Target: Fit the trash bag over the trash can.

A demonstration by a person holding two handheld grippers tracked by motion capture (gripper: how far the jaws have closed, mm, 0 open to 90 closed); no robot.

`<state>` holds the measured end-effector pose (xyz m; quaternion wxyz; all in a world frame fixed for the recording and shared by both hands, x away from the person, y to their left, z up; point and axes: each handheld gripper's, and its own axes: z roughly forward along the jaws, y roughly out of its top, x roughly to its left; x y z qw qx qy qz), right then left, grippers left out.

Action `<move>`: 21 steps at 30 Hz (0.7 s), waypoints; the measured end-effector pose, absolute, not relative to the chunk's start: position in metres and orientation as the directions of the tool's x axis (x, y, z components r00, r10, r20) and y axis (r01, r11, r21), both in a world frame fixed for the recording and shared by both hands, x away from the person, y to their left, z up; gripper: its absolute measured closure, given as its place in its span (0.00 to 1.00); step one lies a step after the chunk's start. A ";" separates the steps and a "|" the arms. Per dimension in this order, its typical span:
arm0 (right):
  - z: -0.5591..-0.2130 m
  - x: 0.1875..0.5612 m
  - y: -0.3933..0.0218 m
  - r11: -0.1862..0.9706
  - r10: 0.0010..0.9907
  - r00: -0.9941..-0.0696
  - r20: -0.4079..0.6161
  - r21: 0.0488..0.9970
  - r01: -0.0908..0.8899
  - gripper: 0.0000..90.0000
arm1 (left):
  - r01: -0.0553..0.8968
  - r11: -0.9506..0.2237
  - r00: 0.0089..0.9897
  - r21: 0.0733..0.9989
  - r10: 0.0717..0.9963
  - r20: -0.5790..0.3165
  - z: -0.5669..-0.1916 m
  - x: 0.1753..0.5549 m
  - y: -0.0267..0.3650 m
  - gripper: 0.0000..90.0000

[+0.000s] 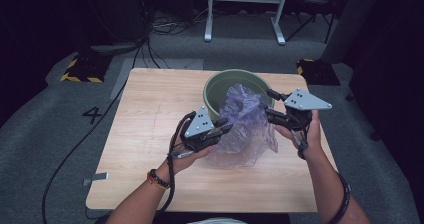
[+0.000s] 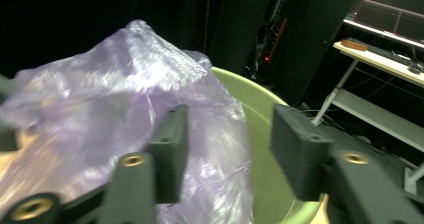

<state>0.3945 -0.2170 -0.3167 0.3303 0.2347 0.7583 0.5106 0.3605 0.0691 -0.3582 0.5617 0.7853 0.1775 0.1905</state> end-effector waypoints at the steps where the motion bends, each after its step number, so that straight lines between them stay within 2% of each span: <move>1: -0.317 0.392 -0.219 0.364 0.693 -0.673 -0.261 0.931 0.014 0.48 | 0.063 -0.312 0.864 0.948 0.493 0.105 -0.358 0.361 0.069 0.90; 2: -0.318 0.389 -0.221 0.358 0.696 -0.669 -0.260 0.934 0.010 0.42 | 0.063 -0.313 0.864 0.948 0.493 0.105 -0.359 0.361 0.068 0.92; 5: -0.319 0.383 -0.226 0.344 0.696 -0.670 -0.258 0.939 -0.004 0.37 | 0.061 -0.317 0.866 0.946 0.488 0.108 -0.359 0.362 0.066 0.96; 12: -0.314 0.368 -0.239 0.322 0.705 -0.656 -0.269 0.946 -0.041 0.29 | 0.053 -0.323 0.867 0.945 0.484 0.117 -0.358 0.364 0.064 0.99; 14: -0.314 0.364 -0.240 0.345 0.697 -0.658 -0.285 0.938 -0.040 0.29 | 0.056 -0.321 0.867 0.945 0.485 0.114 -0.357 0.365 0.065 0.99; 17: -0.316 0.360 -0.244 0.370 0.681 -0.672 -0.289 0.929 -0.024 0.32 | 0.061 -0.303 0.859 0.951 0.502 0.104 -0.355 0.369 0.069 1.00; 20: -0.320 0.357 -0.247 0.389 0.664 -0.692 -0.284 0.921 -0.006 0.44 | 0.071 -0.282 0.851 0.957 0.517 0.089 -0.352 0.373 0.074 1.00; 21: -0.321 0.358 -0.249 0.393 0.667 -0.691 -0.278 0.920 0.010 0.52 | 0.071 -0.281 0.849 0.957 0.520 0.090 -0.351 0.375 0.076 1.00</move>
